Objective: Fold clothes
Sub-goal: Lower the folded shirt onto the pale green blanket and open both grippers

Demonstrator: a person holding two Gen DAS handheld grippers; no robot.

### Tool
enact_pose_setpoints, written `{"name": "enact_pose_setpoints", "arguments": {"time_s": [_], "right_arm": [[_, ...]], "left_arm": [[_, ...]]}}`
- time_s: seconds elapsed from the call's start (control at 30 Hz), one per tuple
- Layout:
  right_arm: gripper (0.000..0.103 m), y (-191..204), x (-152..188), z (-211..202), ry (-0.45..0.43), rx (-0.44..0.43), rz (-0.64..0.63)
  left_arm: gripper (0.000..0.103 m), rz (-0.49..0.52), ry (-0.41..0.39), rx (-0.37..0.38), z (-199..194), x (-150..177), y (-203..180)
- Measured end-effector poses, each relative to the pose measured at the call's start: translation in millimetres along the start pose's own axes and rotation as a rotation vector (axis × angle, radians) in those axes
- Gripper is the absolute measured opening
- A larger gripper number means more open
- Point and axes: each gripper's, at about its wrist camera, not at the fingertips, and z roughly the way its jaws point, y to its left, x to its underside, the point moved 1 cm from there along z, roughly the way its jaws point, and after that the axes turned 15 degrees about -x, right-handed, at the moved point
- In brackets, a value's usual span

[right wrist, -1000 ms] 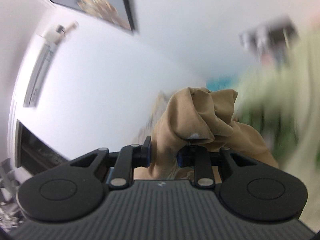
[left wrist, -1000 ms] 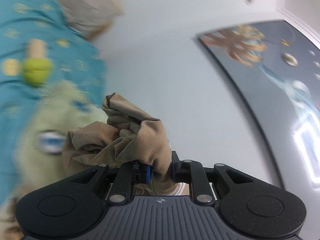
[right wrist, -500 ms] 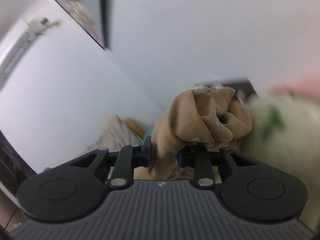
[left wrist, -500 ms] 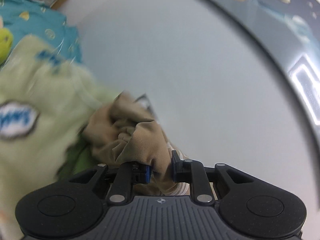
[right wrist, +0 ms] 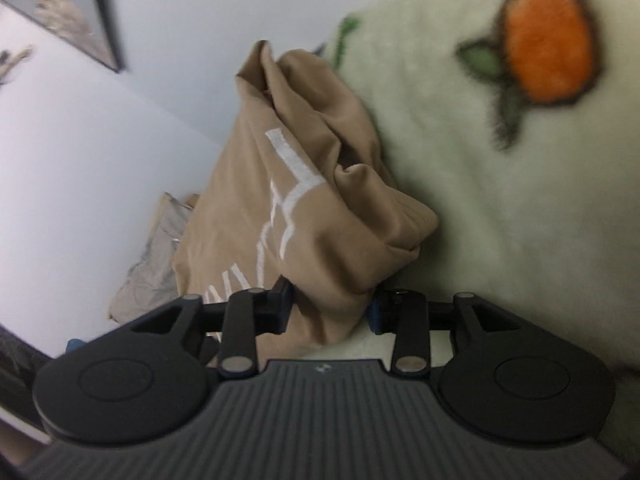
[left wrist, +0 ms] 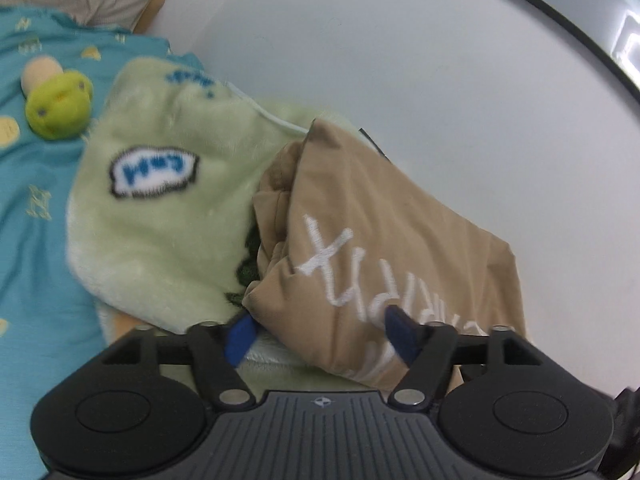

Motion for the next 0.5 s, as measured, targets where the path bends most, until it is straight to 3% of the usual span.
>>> {"name": "enact_pose_setpoints", "arguments": {"time_s": [0.13,0.27,0.47,0.5], "right_arm": [[0.04,24,-2,-25,0.025,0.066,-0.049],[0.04,55,-5,-63,0.025,0.047,-0.135],[0.041,120,2,-107,0.021,0.0,-0.351],[0.045,130,5,-113,0.014,-0.004,-0.397]], "left_arm": [[0.088,0.081,-0.07,-0.027,-49,-16,-25],[0.103,0.161,-0.176,-0.033,-118,-17,-50],[0.103,0.272,-0.323,-0.078,-213,3,-72],[0.103,0.283,-0.341,-0.085,-226,9,-73]]}}
